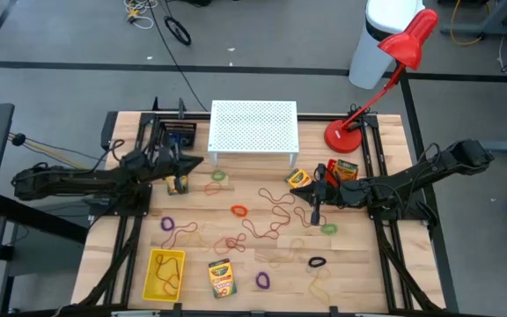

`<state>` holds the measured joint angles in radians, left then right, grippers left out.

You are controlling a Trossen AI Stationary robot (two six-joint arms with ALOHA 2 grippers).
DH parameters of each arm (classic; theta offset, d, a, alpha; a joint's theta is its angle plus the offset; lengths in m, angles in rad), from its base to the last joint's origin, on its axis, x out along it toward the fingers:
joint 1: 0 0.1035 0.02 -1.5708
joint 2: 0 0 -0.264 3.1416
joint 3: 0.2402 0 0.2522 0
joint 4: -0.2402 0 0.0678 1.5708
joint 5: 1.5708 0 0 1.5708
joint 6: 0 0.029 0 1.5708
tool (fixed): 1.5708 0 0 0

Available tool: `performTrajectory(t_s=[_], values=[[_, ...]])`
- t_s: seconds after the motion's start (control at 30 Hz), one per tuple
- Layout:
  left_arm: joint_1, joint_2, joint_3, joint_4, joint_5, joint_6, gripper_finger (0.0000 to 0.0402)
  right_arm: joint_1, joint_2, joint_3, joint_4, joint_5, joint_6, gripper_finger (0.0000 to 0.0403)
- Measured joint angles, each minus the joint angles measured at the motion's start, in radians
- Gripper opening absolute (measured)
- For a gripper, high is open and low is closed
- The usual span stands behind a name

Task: Pick & Place Office Desk Supplies
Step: Put the red rubber band into the yellow bin

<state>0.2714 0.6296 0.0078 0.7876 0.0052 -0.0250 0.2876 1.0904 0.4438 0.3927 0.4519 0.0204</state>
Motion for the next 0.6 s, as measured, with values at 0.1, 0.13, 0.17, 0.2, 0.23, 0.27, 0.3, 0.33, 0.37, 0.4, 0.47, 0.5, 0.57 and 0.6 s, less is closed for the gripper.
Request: performTrajectory(t_s=[0.1,0.13,0.17,0.2,0.23,0.27,0.3,0.33,0.37,0.4,0.47,0.5,0.57,0.6], values=[[-0.012,0.011,0.0,-0.001,0.021,-0.008,0.0012,0.0,0.0,0.0,0.001,0.0,0.0,0.0014],[-0.012,0.015,0.0,0.0,0.022,-0.014,0.0012,0.0,0.0,0.0,0.005,0.0,0.0,0.0014],[-0.011,0.019,0.0,0.003,0.022,-0.02,0.0012,0.0,0.0,0.0,0.012,0.0,-0.001,0.0014],[-0.011,0.026,0.0,0.003,0.021,-0.032,0.0012,0.0,0.0,0.0,0.021,0.0,-0.002,0.0014],[-0.011,0.032,0.0,0.001,0.021,-0.042,0.0012,0.0,0.0,0.0,0.032,0.004,-0.003,0.0014],[-0.011,0.038,0.0,0.0,0.022,-0.046,0.0012,0.0,0.0,0.0,0.047,0.01,-0.003,0.0014],[-0.011,0.044,0.0,0.001,0.021,-0.047,0.0012,0.0,0.0,0.0,0.067,0.011,-0.003,0.0014],[-0.011,0.05,0.001,0.002,0.021,-0.049,0.0012,0.0,0.0,0.0,0.088,0.009,-0.002,0.0014],[-0.011,0.057,0.004,0.0,0.022,-0.055,0.0012,0.0,0.0,0.0,0.105,-0.006,0.004,0.0014],[-0.011,0.066,0.01,-0.001,0.022,-0.069,0.0012,0.0,0.0,0.0,0.116,-0.029,0.011,0.0014],[-0.011,0.082,0.02,0.004,0.024,-0.103,0.0012,0.0,0.001,0.0,0.138,-0.067,0.017,0.0014],[-0.011,0.09,0.025,0.004,0.024,-0.117,0.0012,0.0,0.0,0.0,0.147,-0.068,0.017,0.0014],[-0.011,0.111,0.032,0.003,0.026,-0.117,0.0012,0.0,0.001,0.0,0.166,-0.055,0.018,0.0014],[-0.011,0.126,0.034,0.003,0.033,-0.107,0.0012,0.0,0.001,0.0,0.18,-0.043,0.025,0.0014]])
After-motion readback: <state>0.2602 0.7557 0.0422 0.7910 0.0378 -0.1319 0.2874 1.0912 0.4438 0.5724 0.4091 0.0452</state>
